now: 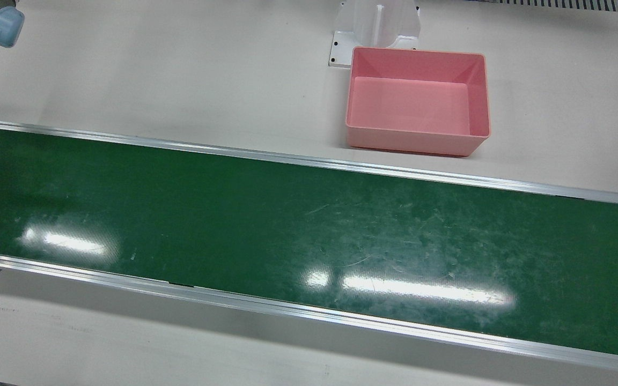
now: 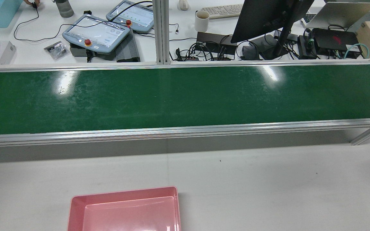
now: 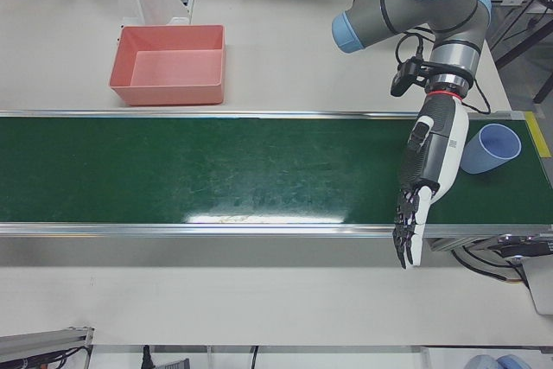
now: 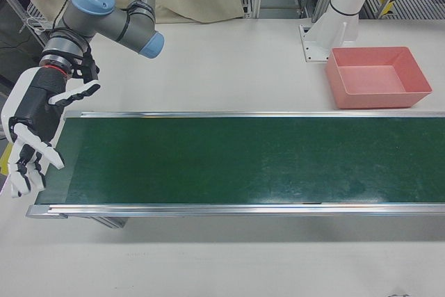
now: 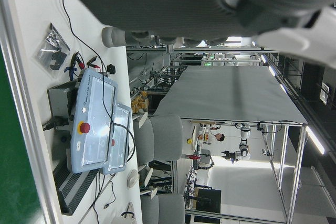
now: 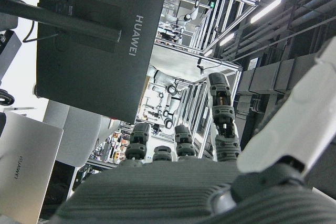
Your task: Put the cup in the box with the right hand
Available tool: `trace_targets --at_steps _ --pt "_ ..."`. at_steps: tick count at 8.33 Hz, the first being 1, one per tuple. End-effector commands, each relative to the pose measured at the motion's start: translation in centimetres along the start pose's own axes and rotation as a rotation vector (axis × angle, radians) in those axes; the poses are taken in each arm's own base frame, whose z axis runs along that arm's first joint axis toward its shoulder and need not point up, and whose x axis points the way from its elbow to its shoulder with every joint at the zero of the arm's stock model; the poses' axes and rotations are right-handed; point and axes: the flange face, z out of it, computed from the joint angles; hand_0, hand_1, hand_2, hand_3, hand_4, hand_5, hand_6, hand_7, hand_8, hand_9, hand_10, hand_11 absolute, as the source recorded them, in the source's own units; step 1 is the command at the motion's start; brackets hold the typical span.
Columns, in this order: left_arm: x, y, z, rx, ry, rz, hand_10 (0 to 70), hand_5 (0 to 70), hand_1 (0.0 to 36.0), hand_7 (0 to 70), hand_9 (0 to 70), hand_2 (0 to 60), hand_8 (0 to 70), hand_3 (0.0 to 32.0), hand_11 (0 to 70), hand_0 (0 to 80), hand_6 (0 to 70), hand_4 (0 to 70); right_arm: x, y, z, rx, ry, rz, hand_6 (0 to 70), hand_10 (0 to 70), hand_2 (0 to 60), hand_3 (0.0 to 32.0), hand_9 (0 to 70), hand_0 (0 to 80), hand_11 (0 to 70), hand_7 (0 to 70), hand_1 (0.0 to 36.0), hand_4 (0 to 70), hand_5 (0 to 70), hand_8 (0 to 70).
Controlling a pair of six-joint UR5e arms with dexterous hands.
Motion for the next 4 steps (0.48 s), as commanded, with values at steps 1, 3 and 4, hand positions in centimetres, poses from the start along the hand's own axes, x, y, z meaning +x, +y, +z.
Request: trace_targets --at_steps 1,3,4 --pt "0.00 -0.04 -0.02 0.002 0.000 0.000 0.0 0.0 0.0 0.0 0.0 0.0 0.0 0.0 0.0 0.0 0.0 0.0 -0.30 -0.15 -0.14 0.002 -0.002 0.014 5.2 10.3 0.0 0.0 6.0 39.6 14.9 17.3 0.0 39.2 0.5 1.0" --pt "0.00 -0.04 -0.02 0.002 0.000 -0.001 0.0 0.0 0.0 0.0 0.0 0.0 0.0 0.0 0.0 0.0 0.0 0.0 -0.30 0.00 -0.05 -0.002 0.000 0.015 5.1 11.2 0.0 0.0 8.4 35.2 15.7 16.4 0.0 56.9 0.0 2.7" --pt "0.00 0.05 0.00 -0.001 0.000 0.000 0.0 0.0 0.0 0.0 0.0 0.0 0.0 0.0 0.0 0.0 0.0 0.0 0.02 0.06 0.05 -0.002 0.007 0.015 5.8 12.1 0.0 0.0 9.9 37.0 16.8 20.4 0.0 63.6 0.0 3.4"
